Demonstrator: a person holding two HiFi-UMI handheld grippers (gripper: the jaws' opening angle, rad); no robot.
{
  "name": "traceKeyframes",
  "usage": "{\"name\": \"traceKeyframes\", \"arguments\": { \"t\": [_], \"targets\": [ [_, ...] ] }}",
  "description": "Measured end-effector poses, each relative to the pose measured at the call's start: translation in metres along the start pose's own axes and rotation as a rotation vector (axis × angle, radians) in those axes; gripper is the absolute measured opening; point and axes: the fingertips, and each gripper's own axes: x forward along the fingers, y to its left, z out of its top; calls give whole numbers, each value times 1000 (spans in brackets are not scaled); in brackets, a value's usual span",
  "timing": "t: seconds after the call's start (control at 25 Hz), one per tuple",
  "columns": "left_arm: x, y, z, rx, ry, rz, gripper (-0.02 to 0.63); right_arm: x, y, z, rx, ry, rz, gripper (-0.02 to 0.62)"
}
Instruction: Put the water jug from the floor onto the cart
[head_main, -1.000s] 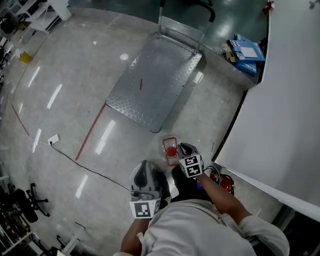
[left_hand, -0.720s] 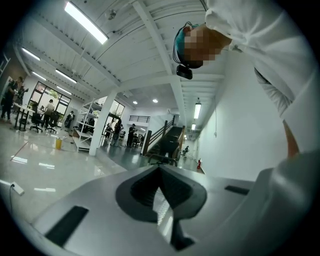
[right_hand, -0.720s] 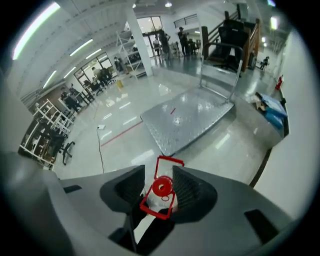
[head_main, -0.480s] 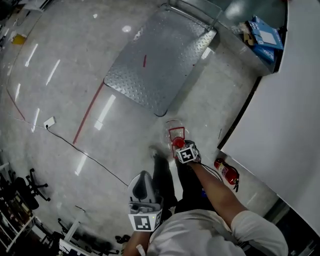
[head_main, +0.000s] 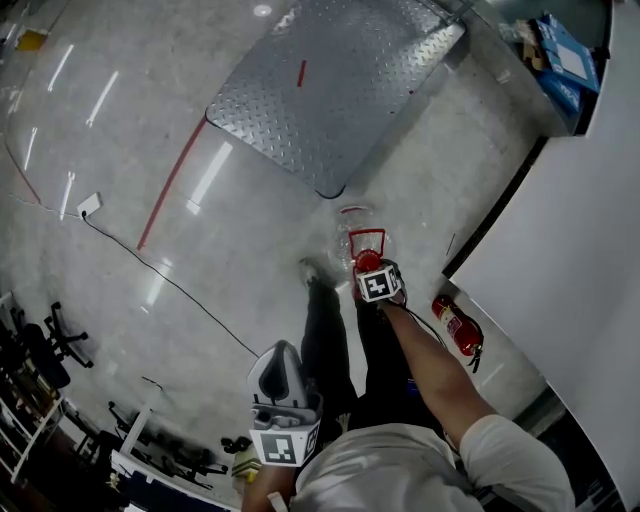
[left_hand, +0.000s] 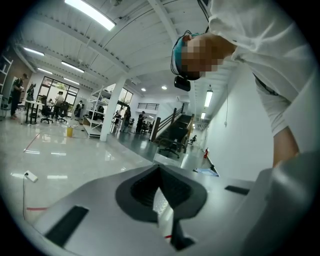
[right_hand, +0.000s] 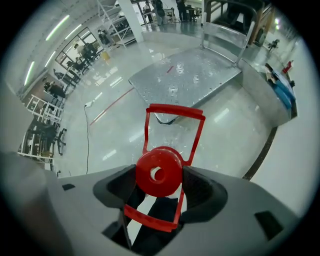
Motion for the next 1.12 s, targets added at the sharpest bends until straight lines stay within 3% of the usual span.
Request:
{"name": "traceKeyframes", "arguments": {
  "t": [0.28,0.84,1.12],
  "targets": [
    [-11,12,-10,-12,10,25,3,10,3,7,-2,-55,17,284],
    [-13,8,-14,-18,8,21,3,1,2,6,-71,-21,-12,293],
    [-13,-9,13,-11,-58,27,3,-54,10,21,-128,-27,5,285]
  ]
}}
